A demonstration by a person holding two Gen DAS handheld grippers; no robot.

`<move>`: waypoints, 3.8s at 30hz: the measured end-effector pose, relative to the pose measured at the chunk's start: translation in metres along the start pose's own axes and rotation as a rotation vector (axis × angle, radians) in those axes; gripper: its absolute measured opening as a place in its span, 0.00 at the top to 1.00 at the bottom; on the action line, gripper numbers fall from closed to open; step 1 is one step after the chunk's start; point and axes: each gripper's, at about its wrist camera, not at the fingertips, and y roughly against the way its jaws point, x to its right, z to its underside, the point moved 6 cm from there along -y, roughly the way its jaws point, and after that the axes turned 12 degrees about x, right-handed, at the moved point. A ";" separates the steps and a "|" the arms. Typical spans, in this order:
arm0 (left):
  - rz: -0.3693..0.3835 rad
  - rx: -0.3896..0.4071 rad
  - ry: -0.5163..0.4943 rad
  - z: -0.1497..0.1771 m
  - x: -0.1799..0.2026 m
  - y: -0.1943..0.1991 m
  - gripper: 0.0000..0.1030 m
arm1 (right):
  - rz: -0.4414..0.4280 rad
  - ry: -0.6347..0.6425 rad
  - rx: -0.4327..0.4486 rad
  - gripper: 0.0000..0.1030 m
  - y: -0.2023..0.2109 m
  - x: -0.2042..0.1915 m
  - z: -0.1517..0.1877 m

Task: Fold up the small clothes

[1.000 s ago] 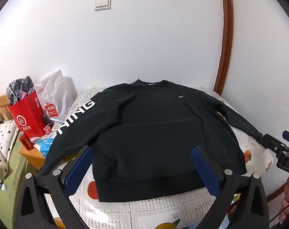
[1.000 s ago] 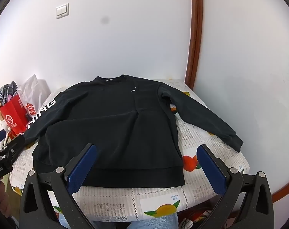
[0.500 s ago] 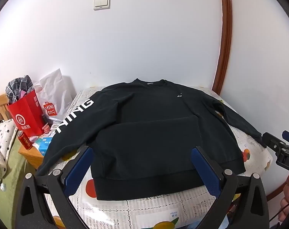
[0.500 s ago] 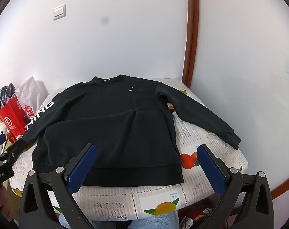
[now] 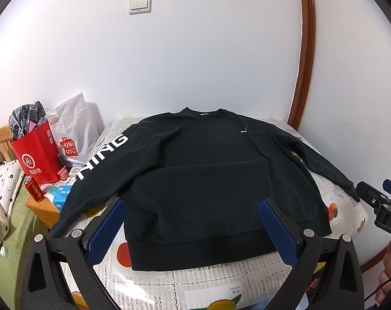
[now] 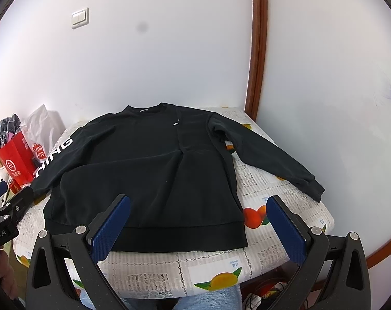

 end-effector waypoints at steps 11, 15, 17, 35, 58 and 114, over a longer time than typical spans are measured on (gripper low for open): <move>-0.006 0.009 0.003 0.002 -0.002 0.004 0.00 | 0.008 0.003 0.010 0.00 0.004 0.001 0.000; -0.008 0.013 0.002 0.001 -0.001 0.004 0.00 | 0.010 0.000 0.012 0.00 0.006 0.001 0.000; -0.010 0.014 0.001 0.001 -0.001 0.004 0.00 | 0.011 -0.001 0.015 0.00 0.007 0.001 0.000; -0.012 0.025 0.000 -0.004 -0.002 0.008 0.00 | 0.012 -0.002 0.017 0.00 0.009 0.001 0.000; -0.013 0.008 -0.014 -0.007 -0.018 -0.018 0.00 | -0.003 0.006 -0.013 0.00 -0.021 -0.003 -0.001; -0.258 0.105 0.288 -0.075 -0.141 -0.188 0.92 | -0.089 0.031 -0.082 0.09 -0.188 0.028 0.050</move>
